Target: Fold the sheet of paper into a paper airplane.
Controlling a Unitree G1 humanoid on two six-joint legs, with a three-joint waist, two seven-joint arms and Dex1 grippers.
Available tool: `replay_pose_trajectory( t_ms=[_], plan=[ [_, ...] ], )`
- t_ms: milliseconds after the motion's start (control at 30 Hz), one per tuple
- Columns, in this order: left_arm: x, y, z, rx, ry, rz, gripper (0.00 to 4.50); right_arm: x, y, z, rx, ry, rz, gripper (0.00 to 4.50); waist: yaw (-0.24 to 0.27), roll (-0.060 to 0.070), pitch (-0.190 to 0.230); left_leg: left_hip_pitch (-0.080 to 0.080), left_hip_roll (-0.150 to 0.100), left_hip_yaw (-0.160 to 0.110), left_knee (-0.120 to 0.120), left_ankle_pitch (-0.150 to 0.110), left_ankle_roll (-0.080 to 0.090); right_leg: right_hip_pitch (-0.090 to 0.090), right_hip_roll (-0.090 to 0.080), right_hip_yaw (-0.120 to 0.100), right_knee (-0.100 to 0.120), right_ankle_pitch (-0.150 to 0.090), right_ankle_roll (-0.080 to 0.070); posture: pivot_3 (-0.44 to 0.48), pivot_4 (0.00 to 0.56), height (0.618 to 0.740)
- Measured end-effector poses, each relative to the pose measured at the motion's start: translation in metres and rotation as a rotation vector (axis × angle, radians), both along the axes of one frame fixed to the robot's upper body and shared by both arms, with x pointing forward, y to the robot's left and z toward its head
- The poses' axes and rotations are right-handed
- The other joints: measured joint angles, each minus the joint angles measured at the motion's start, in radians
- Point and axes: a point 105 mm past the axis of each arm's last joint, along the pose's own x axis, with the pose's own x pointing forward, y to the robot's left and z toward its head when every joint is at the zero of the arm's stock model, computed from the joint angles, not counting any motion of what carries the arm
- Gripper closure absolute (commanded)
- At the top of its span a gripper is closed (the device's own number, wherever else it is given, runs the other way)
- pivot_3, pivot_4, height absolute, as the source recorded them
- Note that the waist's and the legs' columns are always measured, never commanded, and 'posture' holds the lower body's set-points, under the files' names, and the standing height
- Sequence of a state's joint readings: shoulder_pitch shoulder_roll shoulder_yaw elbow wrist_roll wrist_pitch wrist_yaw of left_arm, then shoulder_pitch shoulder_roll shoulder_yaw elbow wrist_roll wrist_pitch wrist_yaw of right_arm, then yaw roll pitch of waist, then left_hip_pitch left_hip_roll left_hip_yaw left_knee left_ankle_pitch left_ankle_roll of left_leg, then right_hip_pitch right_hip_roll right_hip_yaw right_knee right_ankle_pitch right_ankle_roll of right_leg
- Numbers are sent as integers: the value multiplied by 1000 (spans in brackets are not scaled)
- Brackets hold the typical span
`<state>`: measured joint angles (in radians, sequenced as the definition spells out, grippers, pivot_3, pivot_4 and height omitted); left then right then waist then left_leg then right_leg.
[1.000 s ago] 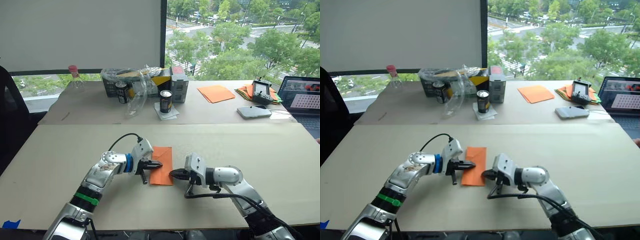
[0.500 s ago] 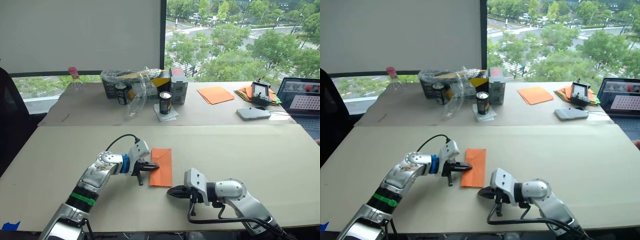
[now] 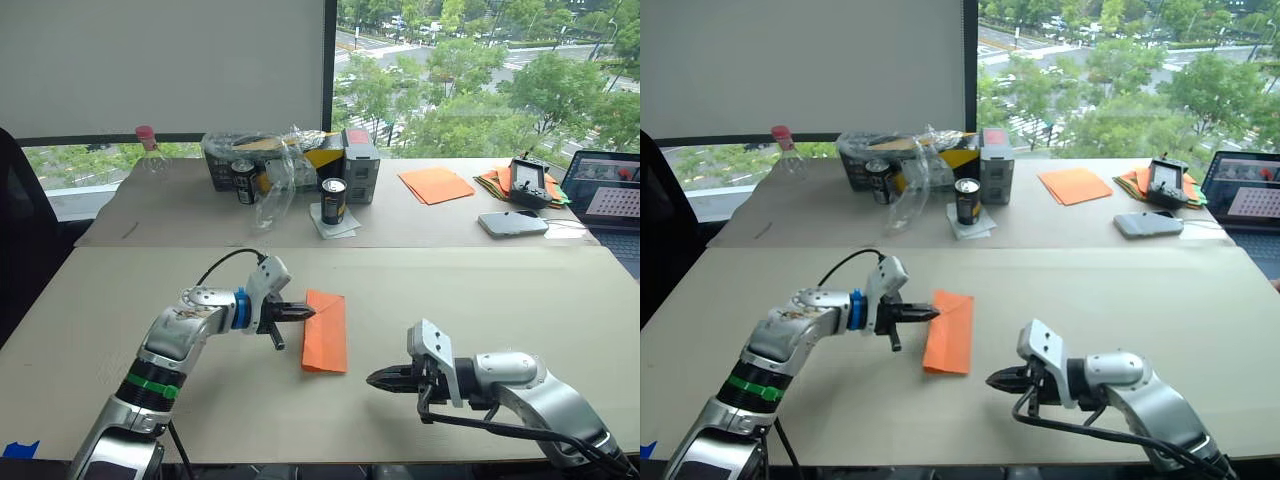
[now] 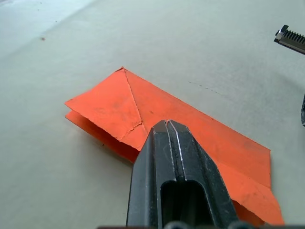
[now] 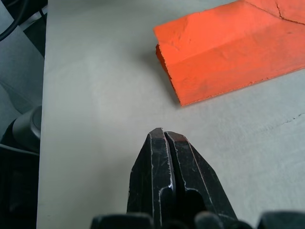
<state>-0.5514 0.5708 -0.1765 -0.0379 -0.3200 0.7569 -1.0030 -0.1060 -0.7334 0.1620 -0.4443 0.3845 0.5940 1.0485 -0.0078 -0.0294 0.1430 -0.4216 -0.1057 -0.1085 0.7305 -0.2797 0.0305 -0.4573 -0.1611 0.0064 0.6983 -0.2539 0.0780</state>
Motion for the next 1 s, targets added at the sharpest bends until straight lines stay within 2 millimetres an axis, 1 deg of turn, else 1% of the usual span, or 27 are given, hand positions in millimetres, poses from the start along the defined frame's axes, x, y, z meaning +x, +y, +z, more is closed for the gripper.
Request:
replay_pose_trajectory(
  t_ms=[67,133,233,300,433,567,667,767,833,1000],
  plan=[
    [2,11,2,6,12,28,4500,-2,-2,0,-5,29,1,4463,1,0,0,0,0,0,0,0,0,0,0,0,0,0,0,0,150,670],
    [3,16,3,-13,27,48,4500,-5,-5,0,-34,40,14,4463,5,0,0,0,-1,0,0,0,1,0,-1,0,0,0,0,0,150,670],
    [1,27,-8,3,50,67,4500,-6,-8,-1,-51,50,16,4463,8,0,0,0,0,0,0,0,1,0,-1,0,-1,0,0,0,150,670],
    [-2,28,-16,11,66,62,4500,-6,-8,-1,-55,53,14,4463,10,-1,1,-1,0,0,0,0,1,0,-1,-1,-1,0,0,0,150,670],
    [-6,15,-26,18,57,15,4500,-2,-13,3,-77,32,3,4463,20,-1,1,-2,-1,0,2,0,1,0,-2,-1,-1,0,0,0,150,670],
    [-10,-1,-37,-11,93,-8,4500,0,-16,4,-84,27,-10,4463,20,-1,1,-2,-1,0,2,0,1,0,-2,-1,-1,0,0,0,150,670],
    [-10,-14,-35,-47,88,-35,4500,0,-16,3,-84,28,-17,4463,20,-1,1,-2,-1,0,2,0,1,0,-2,-1,-1,0,0,0,150,670],
    [-7,-30,-25,-81,64,-72,4500,1,-17,2,-85,27,-34,4463,20,-1,1,-2,-1,0,2,0,1,0,-2,-1,-1,0,0,0,150,670],
    [-7,-37,-22,-92,59,-93,4500,1,-18,1,-86,28,-45,4463,19,-1,1,-2,-1,0,2,0,1,0,-2,-1,-1,0,0,0,150,670],
    [-11,-53,-28,-102,84,-147,4500,0,-21,-2,-89,28,-75,4463,20,-1,1,-2,-1,0,2,0,1,0,-2,-1,-1,0,0,0,150,670]
  ],
)
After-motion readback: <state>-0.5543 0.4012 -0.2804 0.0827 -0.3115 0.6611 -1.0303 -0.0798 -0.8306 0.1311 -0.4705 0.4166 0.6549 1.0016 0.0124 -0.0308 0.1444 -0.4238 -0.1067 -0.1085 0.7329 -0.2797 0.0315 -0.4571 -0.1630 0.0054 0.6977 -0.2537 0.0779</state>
